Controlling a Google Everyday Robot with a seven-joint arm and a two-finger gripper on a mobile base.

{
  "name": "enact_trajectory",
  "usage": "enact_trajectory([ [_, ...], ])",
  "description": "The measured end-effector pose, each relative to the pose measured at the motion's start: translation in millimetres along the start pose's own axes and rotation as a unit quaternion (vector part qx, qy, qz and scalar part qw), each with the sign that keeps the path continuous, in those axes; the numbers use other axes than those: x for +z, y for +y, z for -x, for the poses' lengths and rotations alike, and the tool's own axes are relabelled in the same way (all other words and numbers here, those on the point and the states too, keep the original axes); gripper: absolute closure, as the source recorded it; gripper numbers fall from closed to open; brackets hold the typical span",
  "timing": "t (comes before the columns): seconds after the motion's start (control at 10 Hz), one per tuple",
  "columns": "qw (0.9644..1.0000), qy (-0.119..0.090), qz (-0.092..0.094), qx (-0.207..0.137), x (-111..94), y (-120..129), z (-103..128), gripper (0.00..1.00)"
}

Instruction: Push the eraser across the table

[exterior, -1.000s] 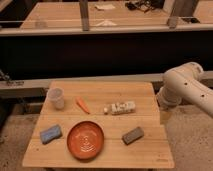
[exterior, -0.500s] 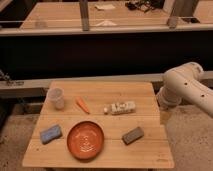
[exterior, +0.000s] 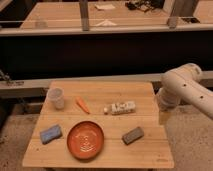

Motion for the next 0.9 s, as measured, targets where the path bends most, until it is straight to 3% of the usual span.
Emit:
enact_trajectory([
  [0.3,0.9999,-0.002,-0.002,-0.012,7.6,3.8,8.7,0.37],
  [0.9,0.999,-0.019,-0.001,-0.041,42.4,13.6,30.5,0.37],
])
